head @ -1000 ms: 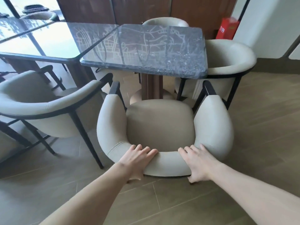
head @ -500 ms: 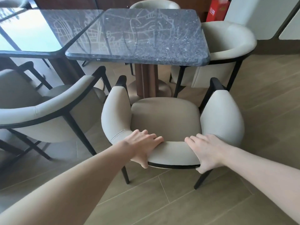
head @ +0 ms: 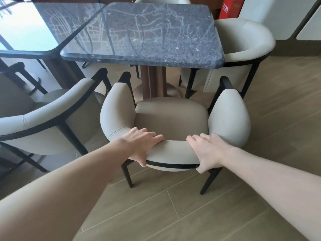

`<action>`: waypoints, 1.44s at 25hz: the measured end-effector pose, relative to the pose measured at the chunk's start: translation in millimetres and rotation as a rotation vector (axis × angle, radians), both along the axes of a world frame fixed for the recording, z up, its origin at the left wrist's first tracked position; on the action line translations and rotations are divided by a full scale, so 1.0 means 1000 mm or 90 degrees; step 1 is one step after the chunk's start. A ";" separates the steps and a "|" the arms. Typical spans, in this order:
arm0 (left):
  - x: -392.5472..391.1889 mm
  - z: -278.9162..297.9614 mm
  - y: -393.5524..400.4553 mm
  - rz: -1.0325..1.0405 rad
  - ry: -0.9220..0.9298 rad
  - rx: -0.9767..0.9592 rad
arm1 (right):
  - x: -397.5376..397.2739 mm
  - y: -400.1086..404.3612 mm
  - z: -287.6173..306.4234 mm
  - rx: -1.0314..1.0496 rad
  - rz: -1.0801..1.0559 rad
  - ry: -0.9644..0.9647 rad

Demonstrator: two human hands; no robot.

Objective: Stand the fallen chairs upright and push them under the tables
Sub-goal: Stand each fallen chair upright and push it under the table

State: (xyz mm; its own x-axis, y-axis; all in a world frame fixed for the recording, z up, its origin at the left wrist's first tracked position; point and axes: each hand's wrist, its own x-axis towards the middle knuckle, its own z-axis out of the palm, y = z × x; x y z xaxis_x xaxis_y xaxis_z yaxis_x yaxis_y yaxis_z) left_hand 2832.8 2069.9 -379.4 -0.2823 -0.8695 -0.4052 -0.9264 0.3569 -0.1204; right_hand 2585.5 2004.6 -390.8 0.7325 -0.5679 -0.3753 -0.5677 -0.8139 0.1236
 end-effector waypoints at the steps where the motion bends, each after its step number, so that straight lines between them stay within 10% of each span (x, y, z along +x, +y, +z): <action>1: 0.005 0.000 -0.003 -0.001 -0.013 -0.001 | 0.005 -0.003 -0.002 -0.010 0.008 -0.005; 36: 0.011 -0.010 -0.023 0.046 0.048 0.000 | 0.008 -0.026 -0.002 -0.037 0.016 0.018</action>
State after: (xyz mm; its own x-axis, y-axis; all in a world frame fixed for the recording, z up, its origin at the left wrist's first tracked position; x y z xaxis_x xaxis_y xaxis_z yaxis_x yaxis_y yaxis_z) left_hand 2844.1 2046.6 -389.8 -0.2490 -0.8889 -0.3846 -0.9559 0.2894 -0.0500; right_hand 2593.4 1978.5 -392.8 0.7370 -0.5701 -0.3630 -0.5422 -0.8194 0.1861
